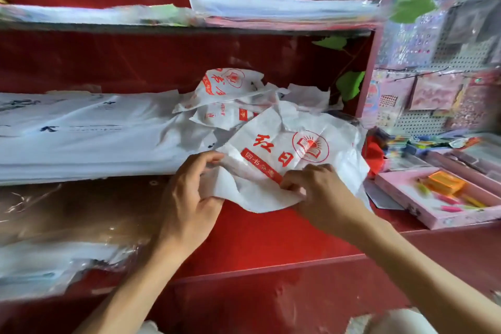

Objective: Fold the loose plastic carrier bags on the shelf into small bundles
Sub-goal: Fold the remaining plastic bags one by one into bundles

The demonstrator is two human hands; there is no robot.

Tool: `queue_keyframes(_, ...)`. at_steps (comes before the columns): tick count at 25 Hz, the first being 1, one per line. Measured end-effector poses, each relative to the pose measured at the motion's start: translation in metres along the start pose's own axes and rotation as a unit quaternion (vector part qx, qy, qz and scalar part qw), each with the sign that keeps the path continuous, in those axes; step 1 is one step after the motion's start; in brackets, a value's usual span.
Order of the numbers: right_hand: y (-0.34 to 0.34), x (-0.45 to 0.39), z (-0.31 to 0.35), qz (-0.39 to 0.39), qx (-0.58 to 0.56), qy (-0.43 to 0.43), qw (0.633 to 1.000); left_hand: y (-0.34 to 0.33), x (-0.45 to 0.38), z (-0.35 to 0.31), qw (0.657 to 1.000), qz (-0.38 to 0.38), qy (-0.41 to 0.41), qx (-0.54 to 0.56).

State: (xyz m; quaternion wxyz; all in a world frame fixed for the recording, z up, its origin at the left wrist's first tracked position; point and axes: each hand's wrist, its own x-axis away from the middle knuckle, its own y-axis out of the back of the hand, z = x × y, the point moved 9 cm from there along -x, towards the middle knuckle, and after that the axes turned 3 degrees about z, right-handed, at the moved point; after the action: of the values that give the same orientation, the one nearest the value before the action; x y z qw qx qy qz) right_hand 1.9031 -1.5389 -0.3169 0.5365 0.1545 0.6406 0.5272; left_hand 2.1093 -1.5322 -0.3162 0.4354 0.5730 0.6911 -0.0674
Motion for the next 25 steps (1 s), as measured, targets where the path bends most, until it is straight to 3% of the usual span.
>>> queue_keyframes(4, -0.071, 0.047, -0.012, 0.119, -0.066, -0.023, 0.990, -0.047, 0.032, 0.025, 0.988, 0.152, 0.014, -0.022)
queue_keyframes(9, -0.149, 0.065, -0.037, 0.268, 0.015, -0.026, 0.963, -0.074, 0.068, 0.093, 0.930, 0.308, 0.155, -0.128)
queue_keyframes(11, -0.167, 0.060, -0.032, 0.314, 0.059, -0.003, 0.947, -0.070, 0.074, 0.113, 0.910, 0.326, 0.198, -0.161)
queue_keyframes(13, -0.174, 0.050, -0.026, 0.300, 0.079, 0.019, 0.950, -0.065, 0.071, 0.123, 0.910, 0.312, 0.198, -0.186)
queue_keyframes(16, -0.181, 0.043, -0.024, 0.294, 0.141, 0.039, 0.944, -0.067, 0.056, 0.119, 0.942, 0.277, 0.159, -0.104)
queue_keyframes(19, -0.185, 0.047, -0.029, 0.333, 0.095, 0.019, 0.938, -0.101, 0.057, 0.124, 0.932, 0.332, 0.141, -0.042)
queue_keyframes(22, -0.178, 0.058, -0.058, 0.393, -0.052, -0.122, 0.910, -0.144, 0.069, 0.142, 0.886, 0.426, 0.083, -0.162)
queue_keyframes(25, -0.169, 0.064, -0.086, 0.410, -0.148, -0.231, 0.870, -0.154, 0.056, 0.159, 0.908, 0.356, 0.053, -0.213)
